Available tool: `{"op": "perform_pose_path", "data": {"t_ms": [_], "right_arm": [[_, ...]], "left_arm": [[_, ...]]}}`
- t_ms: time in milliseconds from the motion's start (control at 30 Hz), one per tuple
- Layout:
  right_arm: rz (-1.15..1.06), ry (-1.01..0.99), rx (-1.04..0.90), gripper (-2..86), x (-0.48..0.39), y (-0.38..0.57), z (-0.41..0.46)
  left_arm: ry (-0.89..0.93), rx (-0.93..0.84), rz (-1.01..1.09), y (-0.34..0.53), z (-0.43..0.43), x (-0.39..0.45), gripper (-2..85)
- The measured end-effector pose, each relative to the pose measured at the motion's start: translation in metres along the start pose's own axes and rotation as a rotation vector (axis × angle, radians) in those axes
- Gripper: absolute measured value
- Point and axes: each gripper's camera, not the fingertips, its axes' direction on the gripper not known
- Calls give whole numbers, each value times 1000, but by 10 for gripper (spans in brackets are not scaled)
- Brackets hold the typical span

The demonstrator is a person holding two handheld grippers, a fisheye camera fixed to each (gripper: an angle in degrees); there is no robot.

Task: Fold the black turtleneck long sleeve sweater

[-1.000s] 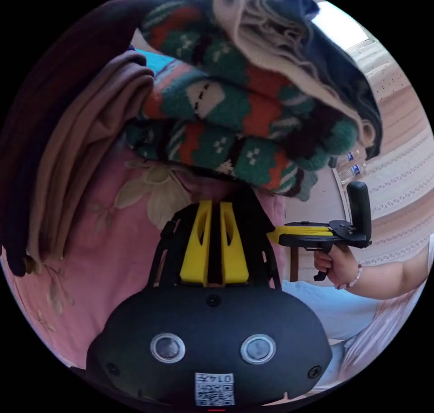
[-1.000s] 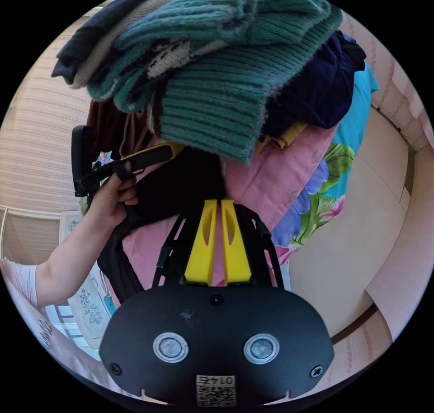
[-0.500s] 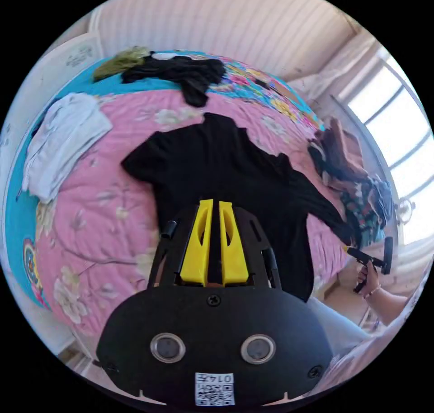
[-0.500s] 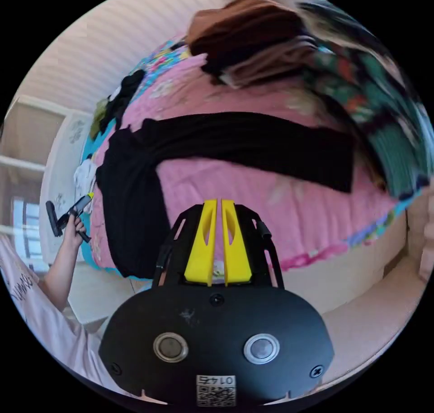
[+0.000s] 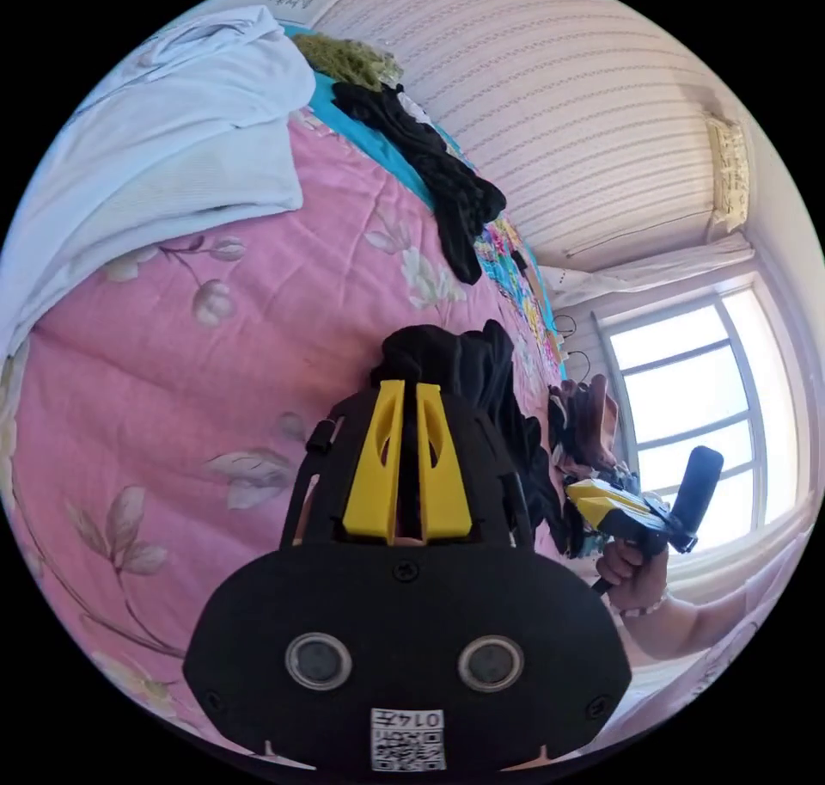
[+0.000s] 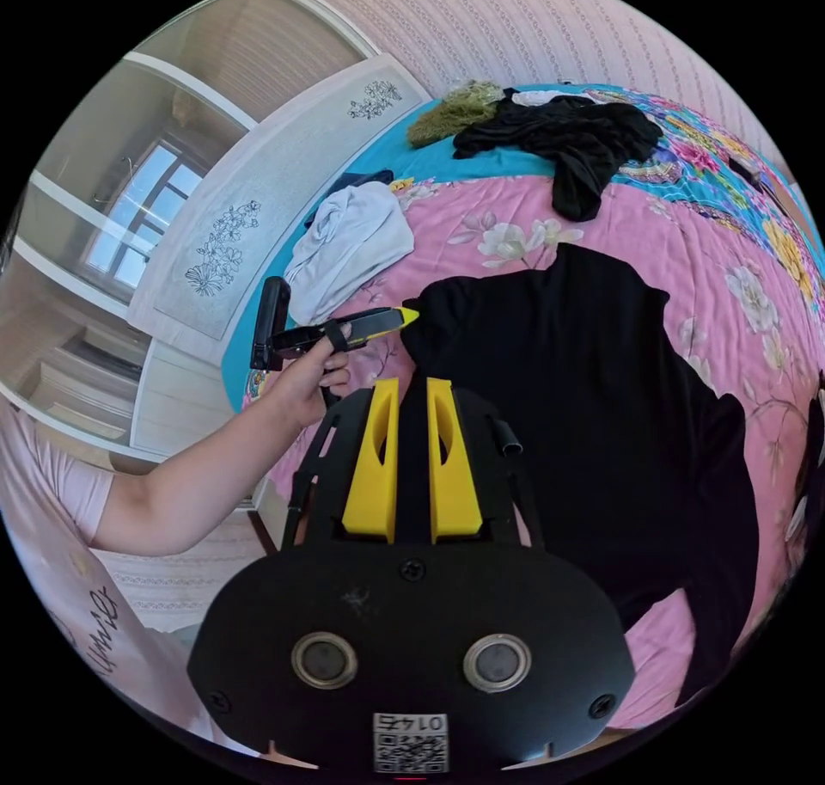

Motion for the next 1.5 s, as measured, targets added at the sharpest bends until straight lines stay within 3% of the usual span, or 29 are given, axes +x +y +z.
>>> {"op": "perform_pose_path", "data": {"t_ms": [200,333,533,667,833,1000,1100,1200,1333,1500], "right_arm": [[82,49,33,58,1,-32,-40],[79,126,-3,61,-4,-56,-56],[-8,209,-79,93,-31,-113,-33],[87,239,-198,39,-31,-146,-5],[94,207,-179,7,-49,-159,-30],[92,194,-216,3,-68,-170,-47],[105,179,-212,3,-82,-180,-55],[102,184,-202,1,-101,-195,-67],[36,223,-64,-2,-142,-223,-106],[-78,102,3,1,-190,-276,-121]], "left_arm": [[71,-47,272,47,22,44,-7],[34,-220,377,91,80,51,-6],[3,-350,366,127,114,1,10],[17,-351,391,130,82,-32,42],[-169,-182,411,96,12,-90,39],[-343,-59,328,33,13,-158,84],[-269,-129,281,9,47,-188,86],[-142,-237,223,5,68,-215,22],[-88,-115,244,27,-11,-240,-7],[-183,-40,209,91,-156,-288,-10]]}}
